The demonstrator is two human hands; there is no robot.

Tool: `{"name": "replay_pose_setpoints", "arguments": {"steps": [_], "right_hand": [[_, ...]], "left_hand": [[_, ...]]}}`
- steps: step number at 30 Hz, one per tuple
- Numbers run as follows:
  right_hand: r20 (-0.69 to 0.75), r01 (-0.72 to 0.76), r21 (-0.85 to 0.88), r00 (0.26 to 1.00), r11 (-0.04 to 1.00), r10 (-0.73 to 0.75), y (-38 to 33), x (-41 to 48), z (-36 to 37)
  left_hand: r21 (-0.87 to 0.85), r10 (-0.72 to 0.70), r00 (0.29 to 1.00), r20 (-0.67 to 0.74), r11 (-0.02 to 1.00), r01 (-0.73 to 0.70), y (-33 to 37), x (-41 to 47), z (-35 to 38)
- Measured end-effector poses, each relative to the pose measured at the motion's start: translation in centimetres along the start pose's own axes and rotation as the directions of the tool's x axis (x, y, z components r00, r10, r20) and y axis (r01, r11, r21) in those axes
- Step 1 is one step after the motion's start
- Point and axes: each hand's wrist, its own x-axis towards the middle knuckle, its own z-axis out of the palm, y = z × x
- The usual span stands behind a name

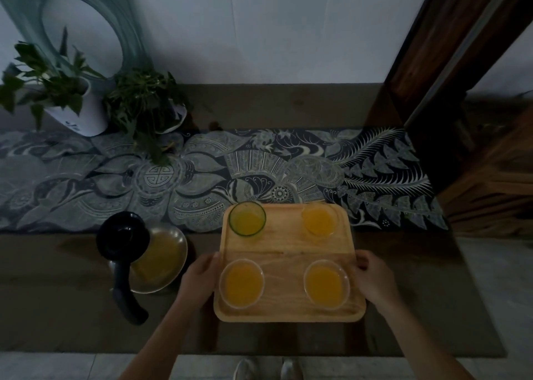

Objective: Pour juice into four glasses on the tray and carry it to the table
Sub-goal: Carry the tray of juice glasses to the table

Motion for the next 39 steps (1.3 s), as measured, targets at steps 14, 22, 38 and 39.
{"name": "replay_pose_setpoints", "arguments": {"steps": [14, 22, 38, 39], "right_hand": [[-0.179, 0.114, -0.033, 0.977, 0.993, -0.118, -0.5, -0.2, 1.6], [-0.246, -0.004, 0.058, 0.969, 0.998, 0.018, -0.7, 0.0, 2.7], [-0.257, -0.032, 0.108, 0.965, 0.994, 0.059, -0.8, -0.4, 2.8], [-0.254, -0.03, 0.108, 0.966, 0.994, 0.057, -0.8, -0.4, 2.8]], "left_hand": [[0.387, 0.177, 0.981, 0.078, 0.902, -0.194, 1.9, 1.8, 0.1], [0.317, 0.165, 0.986, 0.014, 0.935, -0.161, 0.8, 1.9, 0.6], [0.259, 0.222, 0.972, 0.075, 0.937, -0.234, 0.7, 1.8, -0.2], [0.252, 0.225, 0.971, 0.078, 0.938, -0.237, 0.6, 1.7, -0.2]]}}
